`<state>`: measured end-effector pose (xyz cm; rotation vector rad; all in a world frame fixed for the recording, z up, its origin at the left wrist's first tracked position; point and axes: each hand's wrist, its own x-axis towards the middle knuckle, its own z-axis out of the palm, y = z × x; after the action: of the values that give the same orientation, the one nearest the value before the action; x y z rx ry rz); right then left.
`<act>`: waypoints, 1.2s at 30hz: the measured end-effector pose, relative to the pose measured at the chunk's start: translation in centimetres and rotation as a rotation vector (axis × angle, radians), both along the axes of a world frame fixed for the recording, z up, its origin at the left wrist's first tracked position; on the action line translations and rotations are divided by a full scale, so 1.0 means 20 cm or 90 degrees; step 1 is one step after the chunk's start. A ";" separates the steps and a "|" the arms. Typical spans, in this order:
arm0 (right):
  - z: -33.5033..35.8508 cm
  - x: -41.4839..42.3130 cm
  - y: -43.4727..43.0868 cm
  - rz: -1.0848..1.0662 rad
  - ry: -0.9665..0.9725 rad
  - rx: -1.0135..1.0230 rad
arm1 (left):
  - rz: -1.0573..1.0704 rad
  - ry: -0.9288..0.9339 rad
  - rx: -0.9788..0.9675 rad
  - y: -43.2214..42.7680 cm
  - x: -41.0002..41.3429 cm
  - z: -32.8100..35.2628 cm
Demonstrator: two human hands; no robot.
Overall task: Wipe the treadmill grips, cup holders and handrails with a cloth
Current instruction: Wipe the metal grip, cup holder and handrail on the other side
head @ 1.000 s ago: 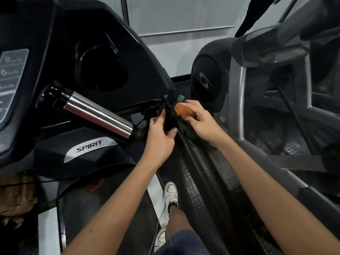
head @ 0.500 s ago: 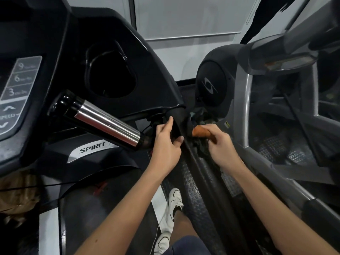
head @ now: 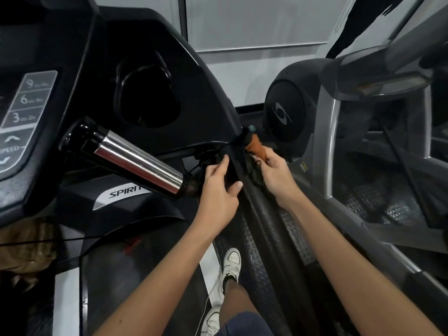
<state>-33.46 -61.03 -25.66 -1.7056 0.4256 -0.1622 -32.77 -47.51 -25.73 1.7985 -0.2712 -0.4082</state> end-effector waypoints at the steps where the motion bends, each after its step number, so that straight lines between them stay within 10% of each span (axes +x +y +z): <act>1: 0.02 0.00 0.01 0.020 -0.047 -0.129 | 0.004 -0.019 0.008 0.00 0.00 0.00; 7: 0.01 0.00 0.02 0.166 -0.112 -0.472 | 0.006 -0.105 0.060 0.00 0.00 -0.02; 17: -0.02 0.01 -0.03 0.005 0.024 0.144 | -0.005 -0.016 0.002 0.00 0.00 0.00; 25: 0.02 0.03 0.08 0.124 -0.105 -0.536 | -0.004 -0.105 0.044 0.01 -0.01 0.01; 36: 0.00 0.01 -0.01 -0.035 0.064 0.176 | -0.006 0.000 -0.007 0.00 0.00 0.00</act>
<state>-33.25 -61.27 -25.72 -1.4350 0.5437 -0.0543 -32.81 -47.44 -25.72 1.7863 -0.2808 -0.4122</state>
